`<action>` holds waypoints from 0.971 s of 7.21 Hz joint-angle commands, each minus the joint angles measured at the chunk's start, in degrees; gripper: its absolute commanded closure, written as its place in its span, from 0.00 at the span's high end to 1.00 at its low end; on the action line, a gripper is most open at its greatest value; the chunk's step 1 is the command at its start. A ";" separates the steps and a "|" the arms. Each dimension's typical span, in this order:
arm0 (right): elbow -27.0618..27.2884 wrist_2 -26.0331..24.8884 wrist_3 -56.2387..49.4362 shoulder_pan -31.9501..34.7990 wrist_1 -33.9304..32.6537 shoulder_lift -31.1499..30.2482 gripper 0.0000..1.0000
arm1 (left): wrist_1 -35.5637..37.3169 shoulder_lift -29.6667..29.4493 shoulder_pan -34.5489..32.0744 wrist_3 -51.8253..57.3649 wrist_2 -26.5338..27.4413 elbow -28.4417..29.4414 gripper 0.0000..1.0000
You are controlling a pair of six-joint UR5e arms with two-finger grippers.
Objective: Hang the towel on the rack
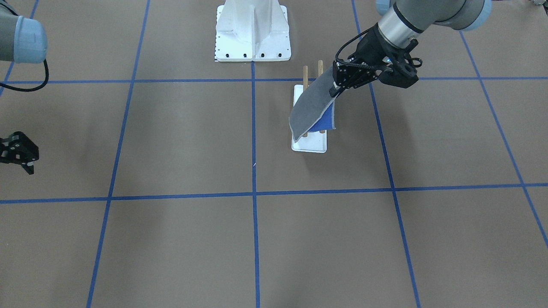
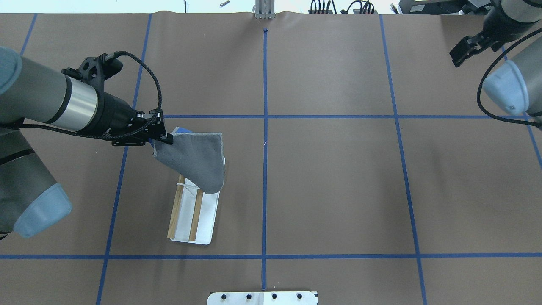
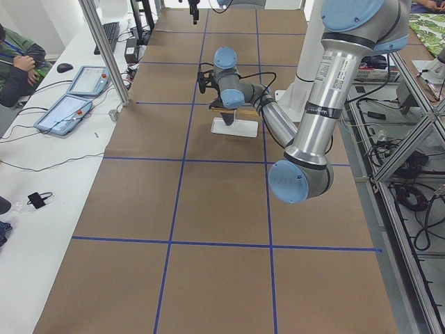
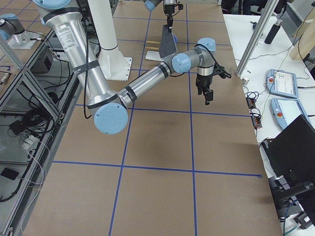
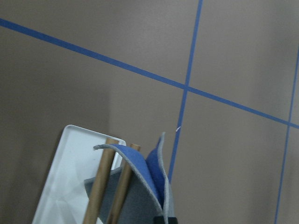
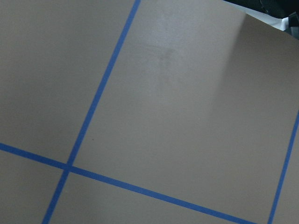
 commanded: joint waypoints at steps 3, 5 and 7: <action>-3.06 2.96 -5.80 4.33 0.25 -0.54 1.00 | -0.18 3.88 -0.10 8.67 2.17 3.91 0.00; -2.98 4.28 -5.89 4.77 0.33 -0.98 1.00 | -0.26 3.44 0.43 8.68 4.45 6.29 0.20; -2.89 4.64 -5.81 4.95 0.33 -0.98 1.00 | -2.28 3.18 0.61 8.77 7.10 7.36 0.99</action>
